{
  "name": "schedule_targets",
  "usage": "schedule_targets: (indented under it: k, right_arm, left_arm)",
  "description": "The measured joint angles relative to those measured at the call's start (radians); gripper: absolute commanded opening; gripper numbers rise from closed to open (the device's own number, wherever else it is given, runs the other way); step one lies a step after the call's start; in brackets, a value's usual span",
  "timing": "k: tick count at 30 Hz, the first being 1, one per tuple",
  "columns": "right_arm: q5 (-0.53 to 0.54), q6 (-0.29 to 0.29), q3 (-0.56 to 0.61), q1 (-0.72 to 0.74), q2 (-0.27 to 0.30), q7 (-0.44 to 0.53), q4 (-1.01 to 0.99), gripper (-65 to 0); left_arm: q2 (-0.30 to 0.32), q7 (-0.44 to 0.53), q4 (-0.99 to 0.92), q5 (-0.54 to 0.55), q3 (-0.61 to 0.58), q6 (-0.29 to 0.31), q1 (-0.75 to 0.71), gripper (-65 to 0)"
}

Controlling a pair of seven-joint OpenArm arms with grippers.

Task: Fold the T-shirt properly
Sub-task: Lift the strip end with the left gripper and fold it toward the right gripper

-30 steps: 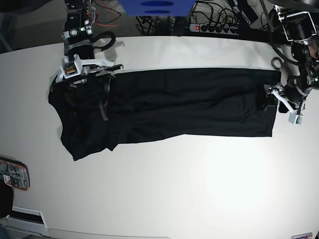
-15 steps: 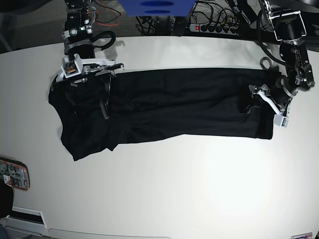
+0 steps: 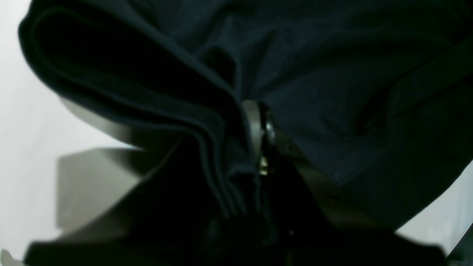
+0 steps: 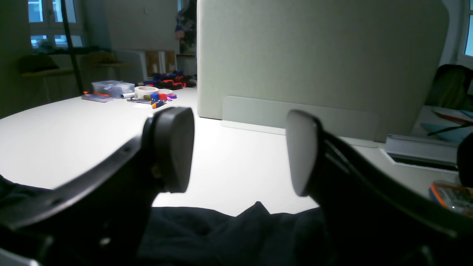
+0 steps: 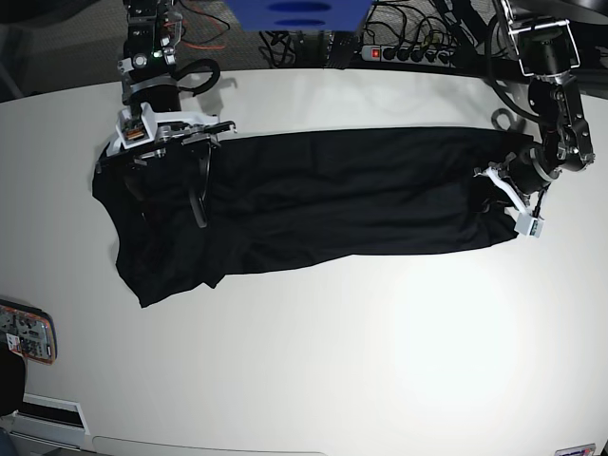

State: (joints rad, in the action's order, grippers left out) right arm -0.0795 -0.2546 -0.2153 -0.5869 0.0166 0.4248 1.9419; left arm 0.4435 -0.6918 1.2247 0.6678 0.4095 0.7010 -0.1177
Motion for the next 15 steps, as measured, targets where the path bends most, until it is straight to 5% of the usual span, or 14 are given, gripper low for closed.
schedule_targets:
  k: [9,15]
  right_arm:
    - [0.0,0.0,0.0,0.0,0.0,0.0,0.0,-27.7]
    - [0.0,0.0,0.0,0.0,0.0,0.0,0.0,-27.7]
  left_arm:
    - [-0.01,-0.054,-0.012,-0.022,0.132,0.013,0.021,-65.0]
    - [0.084,-0.063,-0.014,-0.053,0.169,-0.005,0.052,-65.0]
